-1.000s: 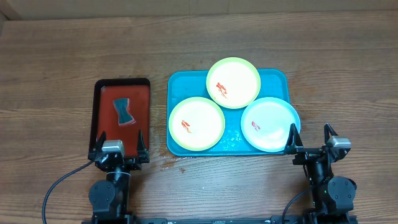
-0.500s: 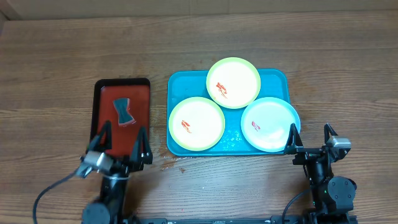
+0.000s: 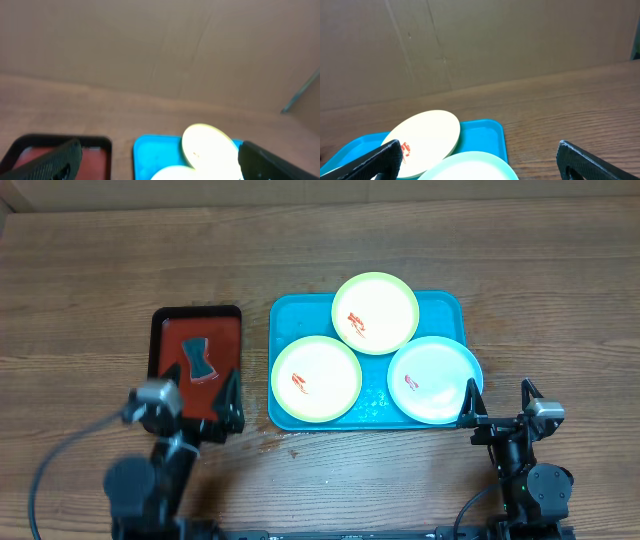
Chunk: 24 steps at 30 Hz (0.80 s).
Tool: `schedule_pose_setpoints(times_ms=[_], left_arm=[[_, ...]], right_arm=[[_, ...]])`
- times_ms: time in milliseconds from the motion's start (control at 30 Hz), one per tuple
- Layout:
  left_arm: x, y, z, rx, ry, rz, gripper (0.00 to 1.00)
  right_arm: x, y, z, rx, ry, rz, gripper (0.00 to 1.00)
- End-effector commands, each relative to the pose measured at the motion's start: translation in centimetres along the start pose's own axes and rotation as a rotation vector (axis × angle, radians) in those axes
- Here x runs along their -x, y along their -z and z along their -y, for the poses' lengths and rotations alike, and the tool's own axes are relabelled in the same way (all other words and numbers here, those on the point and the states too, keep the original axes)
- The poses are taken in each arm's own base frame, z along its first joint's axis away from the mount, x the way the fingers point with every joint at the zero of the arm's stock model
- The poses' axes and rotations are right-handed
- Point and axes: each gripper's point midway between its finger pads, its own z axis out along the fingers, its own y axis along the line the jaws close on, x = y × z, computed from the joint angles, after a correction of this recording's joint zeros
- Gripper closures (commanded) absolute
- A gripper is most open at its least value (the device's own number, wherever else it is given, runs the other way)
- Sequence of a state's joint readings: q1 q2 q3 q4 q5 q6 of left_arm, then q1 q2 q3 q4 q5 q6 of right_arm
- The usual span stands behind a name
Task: Clean dirty plates on tray and stack at the side
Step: 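Move the left gripper down over the sponge on the red tray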
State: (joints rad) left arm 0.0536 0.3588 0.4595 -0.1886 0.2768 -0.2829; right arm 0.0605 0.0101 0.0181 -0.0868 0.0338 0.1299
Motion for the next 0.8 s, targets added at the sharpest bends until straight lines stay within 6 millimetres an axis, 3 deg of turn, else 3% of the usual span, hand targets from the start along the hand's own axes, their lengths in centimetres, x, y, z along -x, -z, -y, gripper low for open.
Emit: schedule_pose_setpoints(times_ms=[0,133,200,300,433,533,667,767], left_arm=[[1.5,-1.7,0.8,-0.027,-0.061,-0.087,0.0],[1.8,-3.9,0.5,-0.032,-0.11,-0.155,0.0],[1.2,-4.8,-2.1,0.112,-0.039,-0.219,0.0],[-0.7,-4.4,-6.9,0.414,0.085,-0.382,0.0],[-2.3,-4.5,-8.1,0.514,0.119,-0.593,0.0],[-2.6,-5.5,-8.7,0.537,0.105,-0.642,0.0],[-3.3,-4.9,-12.5,0.769,0.282,-0.603,0.0],[-4.4,-4.9,-14.4,0.836,0.359,-0.614,0.0]], right_arm=[[-0.1,0.0,0.1,-0.006,0.006,0.005,0.0],[-0.1,0.0,0.1,-0.006,0.006,0.005,0.0],[-0.1,0.0,0.1,-0.006,0.006,0.005,0.0],[-0.1,0.0,0.1,-0.006,0.006,0.005,0.0],[-0.1,0.0,0.1,-0.006,0.006,0.005,0.0],[-0.1,0.0,0.1,-0.006,0.006,0.005,0.0],[-0.1,0.0,0.1,-0.006,0.006,0.005,0.0],[-0.1,0.0,0.1,-0.006,0.006,0.005,0.0]])
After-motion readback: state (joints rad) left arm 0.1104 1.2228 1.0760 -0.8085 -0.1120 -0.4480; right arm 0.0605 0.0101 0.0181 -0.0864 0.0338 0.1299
